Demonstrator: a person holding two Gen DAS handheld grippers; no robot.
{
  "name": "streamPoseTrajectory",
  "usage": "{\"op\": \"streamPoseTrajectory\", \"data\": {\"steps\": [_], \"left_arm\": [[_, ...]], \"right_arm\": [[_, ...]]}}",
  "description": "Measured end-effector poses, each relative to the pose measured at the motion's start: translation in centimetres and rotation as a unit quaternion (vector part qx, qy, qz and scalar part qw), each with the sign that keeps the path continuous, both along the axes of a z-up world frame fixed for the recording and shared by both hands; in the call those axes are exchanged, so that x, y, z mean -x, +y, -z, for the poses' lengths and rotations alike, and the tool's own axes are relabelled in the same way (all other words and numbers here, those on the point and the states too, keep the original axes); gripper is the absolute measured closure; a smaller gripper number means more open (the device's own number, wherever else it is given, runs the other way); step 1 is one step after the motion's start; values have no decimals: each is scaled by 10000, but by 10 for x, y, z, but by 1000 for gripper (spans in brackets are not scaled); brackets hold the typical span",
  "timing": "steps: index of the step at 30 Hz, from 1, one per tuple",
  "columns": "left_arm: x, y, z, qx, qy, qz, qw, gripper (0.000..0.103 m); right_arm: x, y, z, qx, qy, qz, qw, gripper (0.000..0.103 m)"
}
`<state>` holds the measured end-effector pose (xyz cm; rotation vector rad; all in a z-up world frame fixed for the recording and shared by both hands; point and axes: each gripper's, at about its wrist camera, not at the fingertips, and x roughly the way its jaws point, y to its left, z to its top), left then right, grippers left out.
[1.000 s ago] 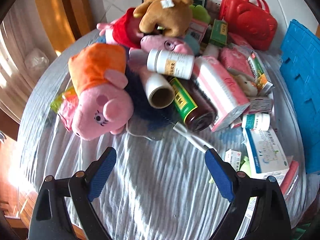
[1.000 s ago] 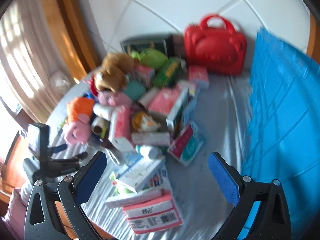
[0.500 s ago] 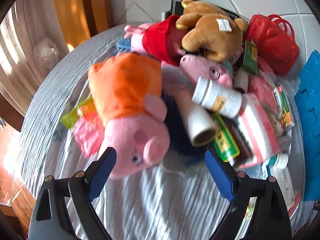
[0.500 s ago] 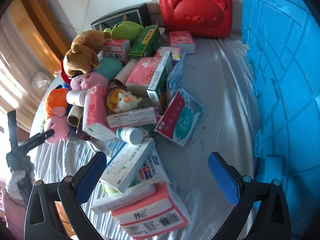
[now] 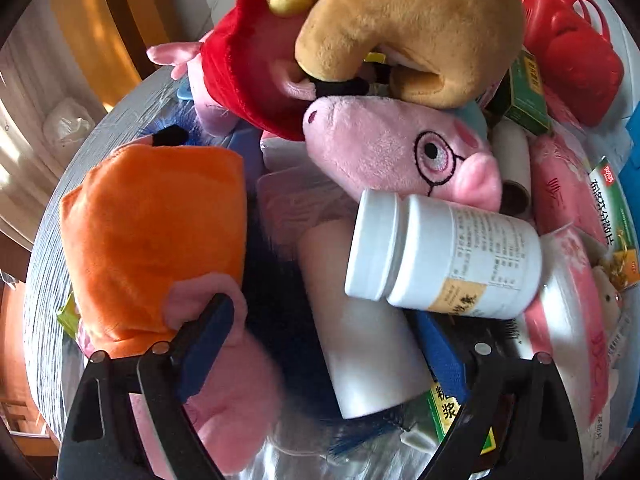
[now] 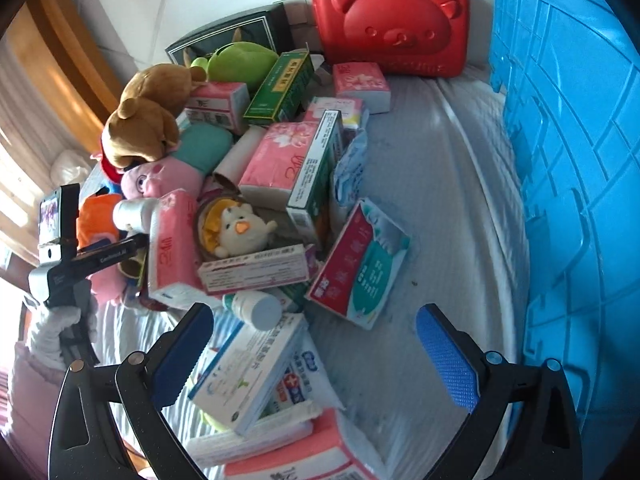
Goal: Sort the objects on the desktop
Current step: 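Lower the left tool onto the white paper roll in the pile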
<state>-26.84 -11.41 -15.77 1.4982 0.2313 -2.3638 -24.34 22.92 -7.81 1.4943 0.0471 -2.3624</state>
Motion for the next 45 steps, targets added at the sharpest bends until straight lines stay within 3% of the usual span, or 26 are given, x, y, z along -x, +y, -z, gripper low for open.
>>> {"op": "streamPoseTrajectory", "data": {"steps": [5, 7, 8, 9, 12, 14, 16, 18, 20, 24, 27, 33, 39, 45], "left_arm": [[3, 9, 6, 157, -160, 135, 9997, 12], [1, 8, 5, -47, -107, 267, 9996, 26], [-2, 7, 6, -477, -88, 265, 9985, 47], [-6, 6, 7, -716, -86, 216, 9972, 52], [-23, 11, 0, -663, 94, 232, 9975, 57], [-40, 8, -5, -814, 207, 140, 9964, 57], [-51, 5, -7, -894, 258, 91, 9956, 57], [-54, 3, -9, -901, 332, 113, 9953, 57], [-50, 4, -8, -930, 360, 168, 9949, 57], [-25, 6, 0, -936, 317, 246, 9948, 54], [-5, -3, 4, -981, 308, 237, 9944, 54], [-23, -10, 0, -1020, 343, 311, 9937, 55], [-63, -11, -32, -870, 591, 332, 9939, 56], [-67, -10, -26, -877, 533, 289, 9943, 56]], "right_arm": [[12, -13, 6, 144, -68, -69, 9998, 0], [14, -21, 10, 62, -138, -176, 9997, 0], [15, -25, 11, 32, -184, -256, 9995, 0], [16, -32, 13, 1, -269, -368, 9990, 0], [16, -46, 11, 81, -277, -603, 9978, 0], [14, -56, 8, 31, -147, -773, 9969, 2], [12, -70, 5, -43, -40, -990, 9951, 13], [13, -87, 4, -115, 5, -1233, 9923, 32], [16, -108, 6, -203, 45, -1497, 9885, 38], [22, -142, 9, -203, 103, -1892, 9817, 38], [34, -149, 12, -150, 64, -1806, 9834, 38], [41, -149, 28, -249, -322, -1779, 9832, 38], [30, -168, 40, -228, -598, -2032, 9770, 38], [29, -185, 66, -558, -628, -2020, 9758, 41]]}}
